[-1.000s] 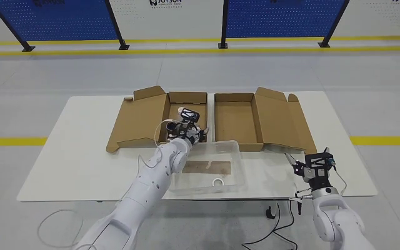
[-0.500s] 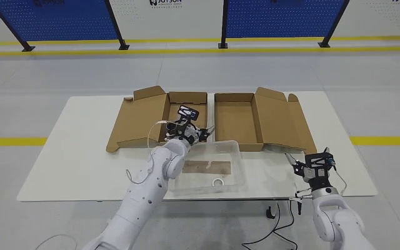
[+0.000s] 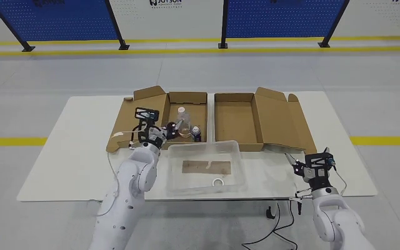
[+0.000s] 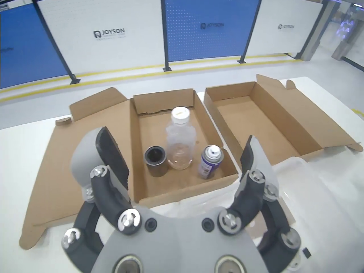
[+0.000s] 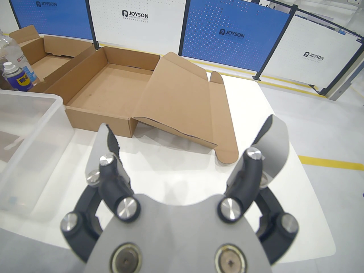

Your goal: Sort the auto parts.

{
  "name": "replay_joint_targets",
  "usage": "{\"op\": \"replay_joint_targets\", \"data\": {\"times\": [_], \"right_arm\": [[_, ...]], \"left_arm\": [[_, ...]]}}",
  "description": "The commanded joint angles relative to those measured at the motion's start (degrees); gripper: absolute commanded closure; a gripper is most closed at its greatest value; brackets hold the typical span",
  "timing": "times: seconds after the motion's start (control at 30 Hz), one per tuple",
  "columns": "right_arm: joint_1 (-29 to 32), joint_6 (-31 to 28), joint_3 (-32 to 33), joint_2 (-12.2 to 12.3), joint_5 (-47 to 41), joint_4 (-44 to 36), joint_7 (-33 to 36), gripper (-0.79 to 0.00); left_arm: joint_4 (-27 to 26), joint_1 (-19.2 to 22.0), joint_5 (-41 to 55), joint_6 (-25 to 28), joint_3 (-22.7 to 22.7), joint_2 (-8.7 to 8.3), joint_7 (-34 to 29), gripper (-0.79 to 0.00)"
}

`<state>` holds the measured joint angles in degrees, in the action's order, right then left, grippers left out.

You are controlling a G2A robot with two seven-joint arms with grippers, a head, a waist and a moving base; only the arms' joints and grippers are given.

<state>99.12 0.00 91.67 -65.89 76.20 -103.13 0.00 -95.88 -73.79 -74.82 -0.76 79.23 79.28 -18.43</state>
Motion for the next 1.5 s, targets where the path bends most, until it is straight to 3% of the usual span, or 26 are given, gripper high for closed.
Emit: {"op": "replay_joint_targets", "data": {"times": [0.0, 0.33, 0.77, 1.0, 1.47], "right_arm": [[0.0, 0.0, 0.0, 0.0, 0.0, 0.0, 0.0, -0.785], [0.0, 0.0, 0.0, 0.0, 0.0, 0.0, 0.0, -0.785], [0.0, 0.0, 0.0, 0.0, 0.0, 0.0, 0.0, -0.785], [0.0, 0.0, 0.0, 0.0, 0.0, 0.0, 0.0, -0.785], [-0.6, -2.0, 0.2, 0.2, 2.7, -1.6, -1.1, -0.785]], "left_arm": [[-1.8, -1.8, 0.1, -0.7, 2.4, -0.30, 0.3, -0.785], [-9.1, -10.1, 3.1, -4.2, 10.5, -1.05, 0.6, -0.785], [-10.7, -17.7, 1.7, -7.7, 13.4, -1.26, 4.0, -0.785], [-13.1, -21.1, -3.0, -5.2, 14.7, -1.75, 4.9, -0.785], [-13.1, -21.1, -3.0, -5.2, 14.7, -1.75, 4.9, -0.785]]}}
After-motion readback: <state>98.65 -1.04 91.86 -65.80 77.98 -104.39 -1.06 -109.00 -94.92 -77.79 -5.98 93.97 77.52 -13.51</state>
